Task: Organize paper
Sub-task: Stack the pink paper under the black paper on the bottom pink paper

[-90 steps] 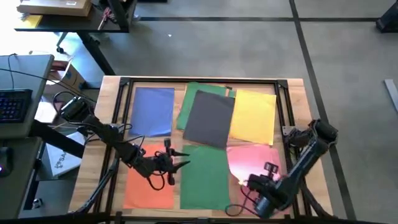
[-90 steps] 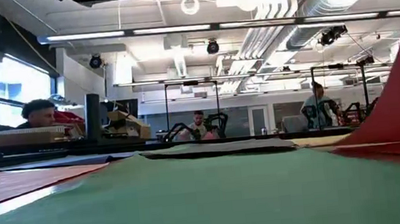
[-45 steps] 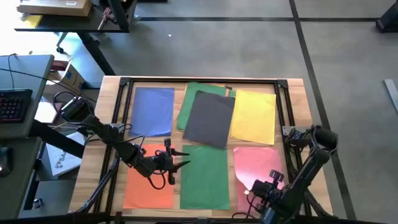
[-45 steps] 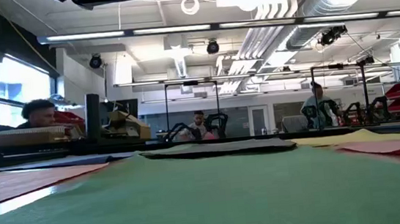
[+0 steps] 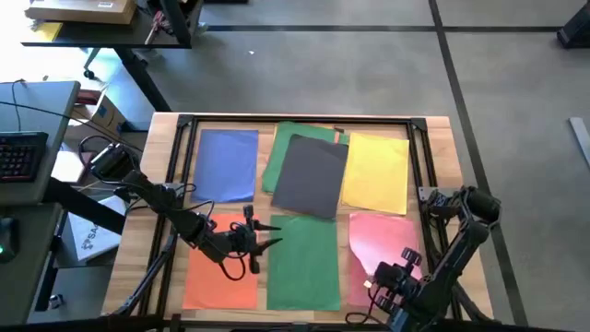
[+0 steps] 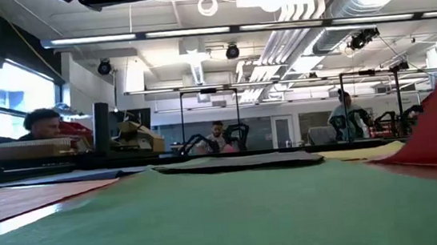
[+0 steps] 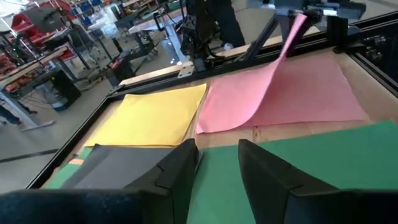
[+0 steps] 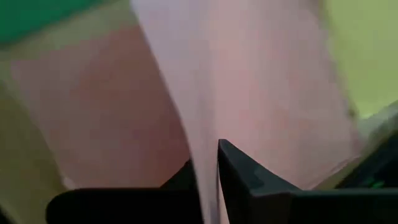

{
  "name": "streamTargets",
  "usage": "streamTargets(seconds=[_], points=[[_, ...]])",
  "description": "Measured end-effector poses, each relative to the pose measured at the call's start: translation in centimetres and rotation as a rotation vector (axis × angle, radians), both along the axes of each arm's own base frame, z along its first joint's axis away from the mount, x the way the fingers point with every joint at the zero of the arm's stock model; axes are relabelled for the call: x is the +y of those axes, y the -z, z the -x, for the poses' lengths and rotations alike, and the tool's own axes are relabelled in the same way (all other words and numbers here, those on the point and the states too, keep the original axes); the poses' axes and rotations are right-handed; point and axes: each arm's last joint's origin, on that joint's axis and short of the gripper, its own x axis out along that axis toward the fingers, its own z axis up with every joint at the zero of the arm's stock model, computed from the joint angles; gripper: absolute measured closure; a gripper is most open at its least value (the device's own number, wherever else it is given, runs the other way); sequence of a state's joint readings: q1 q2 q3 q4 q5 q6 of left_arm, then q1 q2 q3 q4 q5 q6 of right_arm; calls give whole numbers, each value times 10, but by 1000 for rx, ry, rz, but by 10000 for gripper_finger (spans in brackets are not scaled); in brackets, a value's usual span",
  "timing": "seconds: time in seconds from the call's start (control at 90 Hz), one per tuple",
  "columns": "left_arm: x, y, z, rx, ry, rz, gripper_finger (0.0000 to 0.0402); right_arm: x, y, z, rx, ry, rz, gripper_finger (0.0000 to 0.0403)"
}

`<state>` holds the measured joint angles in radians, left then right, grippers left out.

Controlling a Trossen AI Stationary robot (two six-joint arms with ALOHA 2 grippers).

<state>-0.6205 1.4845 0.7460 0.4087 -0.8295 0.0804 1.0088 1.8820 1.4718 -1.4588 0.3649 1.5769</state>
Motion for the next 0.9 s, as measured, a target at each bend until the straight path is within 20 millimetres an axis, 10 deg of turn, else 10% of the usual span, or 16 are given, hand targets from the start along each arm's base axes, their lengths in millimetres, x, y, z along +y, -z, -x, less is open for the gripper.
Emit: streamTargets(seconds=[0.267, 0.9], points=[[0, 0, 0, -1, -2, 1, 291, -5, -15, -1, 5, 49, 48, 403], [4, 0, -3, -6, -11, 45, 291, 16, 34, -23, 105, 158, -80, 403]])
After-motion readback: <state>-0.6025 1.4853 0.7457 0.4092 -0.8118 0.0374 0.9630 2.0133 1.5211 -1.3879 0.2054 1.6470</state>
